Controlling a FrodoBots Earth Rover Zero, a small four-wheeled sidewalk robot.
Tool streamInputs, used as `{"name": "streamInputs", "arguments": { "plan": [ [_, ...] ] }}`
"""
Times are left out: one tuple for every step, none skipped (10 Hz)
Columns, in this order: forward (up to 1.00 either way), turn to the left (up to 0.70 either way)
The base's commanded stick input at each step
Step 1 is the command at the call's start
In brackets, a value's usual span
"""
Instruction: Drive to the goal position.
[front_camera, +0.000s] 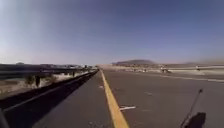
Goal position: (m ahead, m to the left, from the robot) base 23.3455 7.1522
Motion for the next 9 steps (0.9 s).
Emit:
{"name": "streamInputs", "arguments": {
  "plan": [
    [0.85,0.00],
    [0.85,0.00],
    [0.85,0.00],
    [0.85,0.00],
    [0.85,0.00],
    [0.85,0.00],
    [0.85,0.00],
    [0.85,0.00],
    [0.85,0.00]
  ]
}}
